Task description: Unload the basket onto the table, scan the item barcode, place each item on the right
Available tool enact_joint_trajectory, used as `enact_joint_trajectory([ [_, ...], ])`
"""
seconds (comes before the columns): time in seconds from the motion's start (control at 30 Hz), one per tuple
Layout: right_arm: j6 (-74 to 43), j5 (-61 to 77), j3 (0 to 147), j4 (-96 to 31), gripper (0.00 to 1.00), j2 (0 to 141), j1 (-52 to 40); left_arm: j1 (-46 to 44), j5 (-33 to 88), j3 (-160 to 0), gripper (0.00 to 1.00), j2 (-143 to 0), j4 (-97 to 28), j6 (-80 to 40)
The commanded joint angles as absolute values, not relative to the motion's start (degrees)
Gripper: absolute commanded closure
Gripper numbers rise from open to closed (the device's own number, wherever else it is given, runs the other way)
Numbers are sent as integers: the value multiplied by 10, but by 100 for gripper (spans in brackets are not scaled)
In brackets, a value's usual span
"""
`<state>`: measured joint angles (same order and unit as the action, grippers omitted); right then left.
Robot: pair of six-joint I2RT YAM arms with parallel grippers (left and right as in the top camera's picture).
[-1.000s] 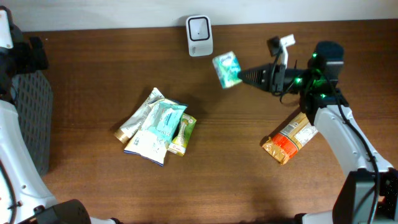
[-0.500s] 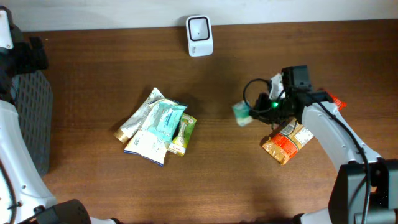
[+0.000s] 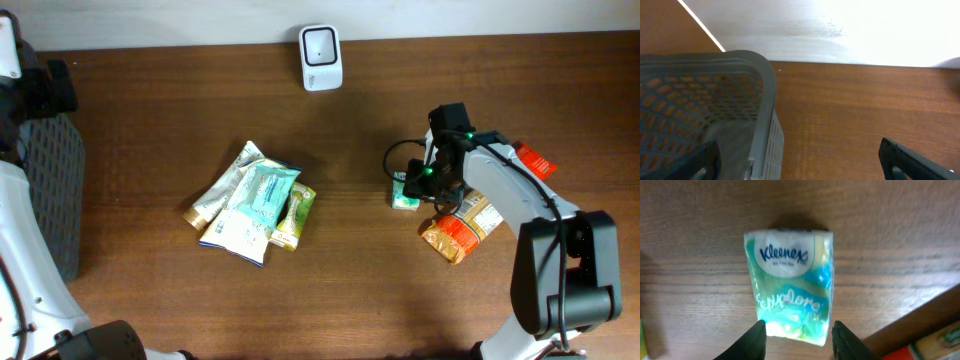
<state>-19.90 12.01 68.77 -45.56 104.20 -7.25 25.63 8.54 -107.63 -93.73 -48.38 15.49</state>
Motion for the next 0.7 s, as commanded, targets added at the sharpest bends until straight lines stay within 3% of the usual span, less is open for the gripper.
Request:
enact_joint_trajectory([
  [0.0, -298, 133, 657, -444, 59, 1066, -76, 256, 87, -1080, 1, -929, -483, 164],
  [0.13, -334, 133, 629, -394, 60, 1094, -76, 256, 87, -1080, 1, -929, -483, 164],
  [0.17, -333, 133, 629, -394, 64, 1096, -75, 256, 87, -1080, 1, -929, -483, 164],
  [0.2, -333, 133, 629, -394, 69, 1096, -75, 256, 87, -1080, 1, -929, -483, 164],
  [0.27, -333, 134, 629, -393, 96, 1096, -75, 256, 87, -1080, 1, -929, -483, 164],
  [0.37, -270, 247, 651, -403, 96, 1087, -70, 256, 87, -1080, 1, -929, -483, 164],
  [0.5, -149, 555, 714, -426, 96, 1035, -49, 256, 87, -1080, 1, -929, -483, 164],
  [0.67, -140, 813, 722, -366, 96, 1025, -29, 256, 87, -1080, 1, -929, -483, 164],
])
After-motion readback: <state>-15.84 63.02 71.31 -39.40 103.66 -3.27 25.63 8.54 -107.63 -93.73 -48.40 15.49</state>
